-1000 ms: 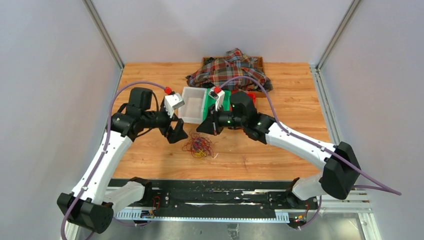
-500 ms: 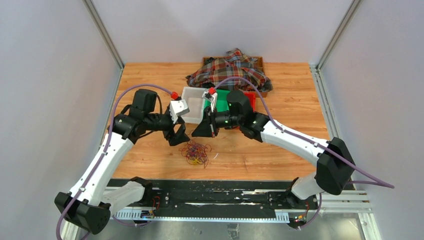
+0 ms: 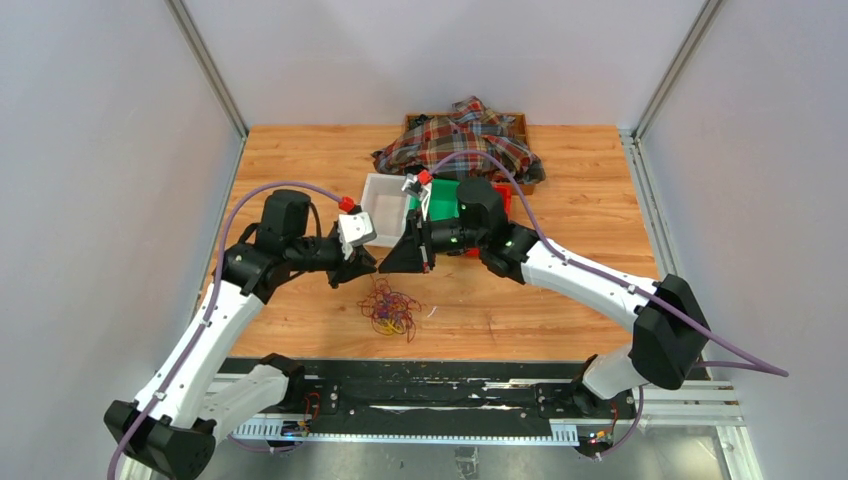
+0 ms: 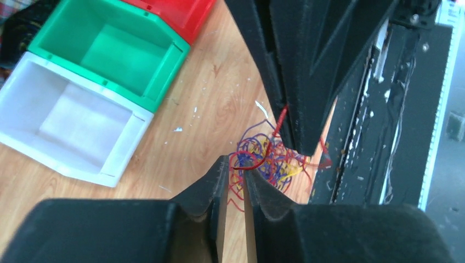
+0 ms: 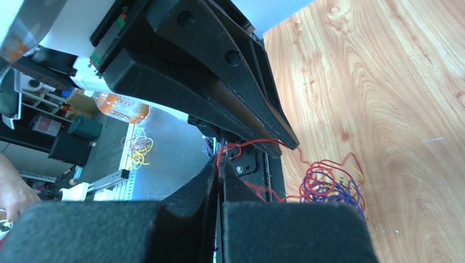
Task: Untangle the cables
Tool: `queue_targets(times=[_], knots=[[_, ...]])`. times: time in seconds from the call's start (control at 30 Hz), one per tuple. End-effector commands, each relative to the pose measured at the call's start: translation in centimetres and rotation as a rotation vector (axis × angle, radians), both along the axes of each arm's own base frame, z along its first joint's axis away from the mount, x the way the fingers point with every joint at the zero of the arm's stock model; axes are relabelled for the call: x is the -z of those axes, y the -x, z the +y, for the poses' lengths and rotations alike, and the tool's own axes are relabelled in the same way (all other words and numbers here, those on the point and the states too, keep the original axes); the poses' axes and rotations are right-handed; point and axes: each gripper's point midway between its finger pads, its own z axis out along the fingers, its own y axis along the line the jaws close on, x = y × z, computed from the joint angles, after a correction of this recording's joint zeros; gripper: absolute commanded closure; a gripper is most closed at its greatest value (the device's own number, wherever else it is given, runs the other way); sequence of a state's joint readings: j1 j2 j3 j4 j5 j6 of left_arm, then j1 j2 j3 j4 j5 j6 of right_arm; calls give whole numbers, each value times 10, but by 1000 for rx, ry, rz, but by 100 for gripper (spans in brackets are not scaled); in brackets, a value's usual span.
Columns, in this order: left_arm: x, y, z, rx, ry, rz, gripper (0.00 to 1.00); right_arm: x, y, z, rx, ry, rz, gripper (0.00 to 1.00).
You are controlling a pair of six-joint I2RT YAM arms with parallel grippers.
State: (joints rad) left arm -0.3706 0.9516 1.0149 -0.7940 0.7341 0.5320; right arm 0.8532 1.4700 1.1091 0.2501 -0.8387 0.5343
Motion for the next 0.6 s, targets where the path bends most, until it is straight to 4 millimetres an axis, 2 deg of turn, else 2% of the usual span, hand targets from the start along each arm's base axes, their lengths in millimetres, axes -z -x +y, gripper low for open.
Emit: queue_targets(times=[0.0,0.07,0.3,0.33,0.47,0.57], knots=[[-24,-12,-8,-53,97,-80,85,-36,15,2,-56,-105,-30,99],[-34,-15,-10,-89,139,-81,90,-36,15,1,-52,-107,-28,100],[-64,-9,-11,-142,242,-84,96,-39,8,-11,22,-117,-44,99],[-69,-8,-10,-146,250,-96,97,-39,6,-15,36,-119,-43,96],[-103,-7,-6,-160,287,-197,98,-34,-12,-30,130,-119,-41,61],[-128,-4,-5,-143,309,-274,98,-28,-28,-40,226,-117,-52,44]])
